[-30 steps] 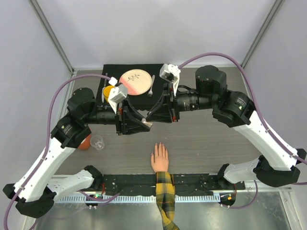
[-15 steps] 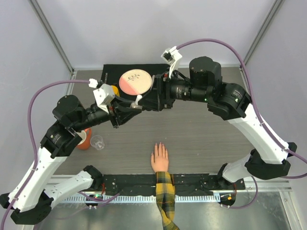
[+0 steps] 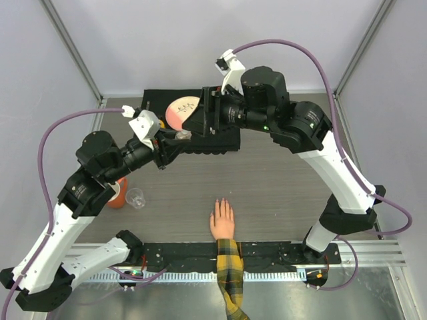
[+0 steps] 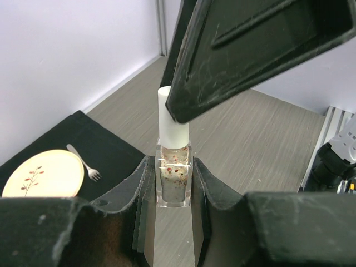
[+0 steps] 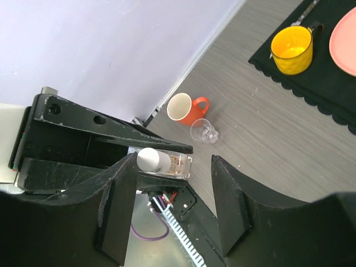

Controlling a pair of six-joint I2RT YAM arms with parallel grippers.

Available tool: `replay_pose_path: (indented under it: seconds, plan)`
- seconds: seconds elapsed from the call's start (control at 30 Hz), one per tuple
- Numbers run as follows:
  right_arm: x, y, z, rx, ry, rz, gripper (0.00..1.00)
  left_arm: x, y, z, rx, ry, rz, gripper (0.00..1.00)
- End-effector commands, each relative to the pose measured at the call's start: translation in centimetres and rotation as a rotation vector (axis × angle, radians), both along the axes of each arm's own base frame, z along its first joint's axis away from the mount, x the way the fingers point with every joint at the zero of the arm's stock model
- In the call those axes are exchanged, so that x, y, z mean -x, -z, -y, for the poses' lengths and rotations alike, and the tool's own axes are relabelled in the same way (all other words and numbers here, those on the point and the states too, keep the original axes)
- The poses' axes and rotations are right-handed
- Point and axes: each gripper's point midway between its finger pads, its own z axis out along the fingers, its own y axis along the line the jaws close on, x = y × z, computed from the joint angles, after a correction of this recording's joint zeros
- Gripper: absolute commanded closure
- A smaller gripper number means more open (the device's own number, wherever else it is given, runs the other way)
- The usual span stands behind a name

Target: Paint the nails

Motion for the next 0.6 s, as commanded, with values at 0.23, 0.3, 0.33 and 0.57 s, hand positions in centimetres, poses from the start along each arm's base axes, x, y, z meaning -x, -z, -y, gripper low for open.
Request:
replay_pose_path:
  seconds: [0.23,0.3,0.33,0.57]
  plan:
    - [0.6,-0.7,-0.4,-0.016,-0.003,0.001,0.49,-0.9,-1.0,0.0,0.024,-0.033,0.022,1.0]
    - [0.7,-0.4,-0.7,-0.005,-0.011,-0.004,0.5,-0.9,-1.0,0.1,0.023,-0.032,0.021,1.0]
    - [0.7,-0.2,-0.8,0.002,-0.015,-0.001,0.5,-1.0,-1.0,0.1,0.021,-0.032,0.018,1.0]
    - [1.1,0.3,-1.2,0.024,-0.036,0.009,0.5,-1.0,-0.6,0.4,0.02,-0.022,-0.004,1.0]
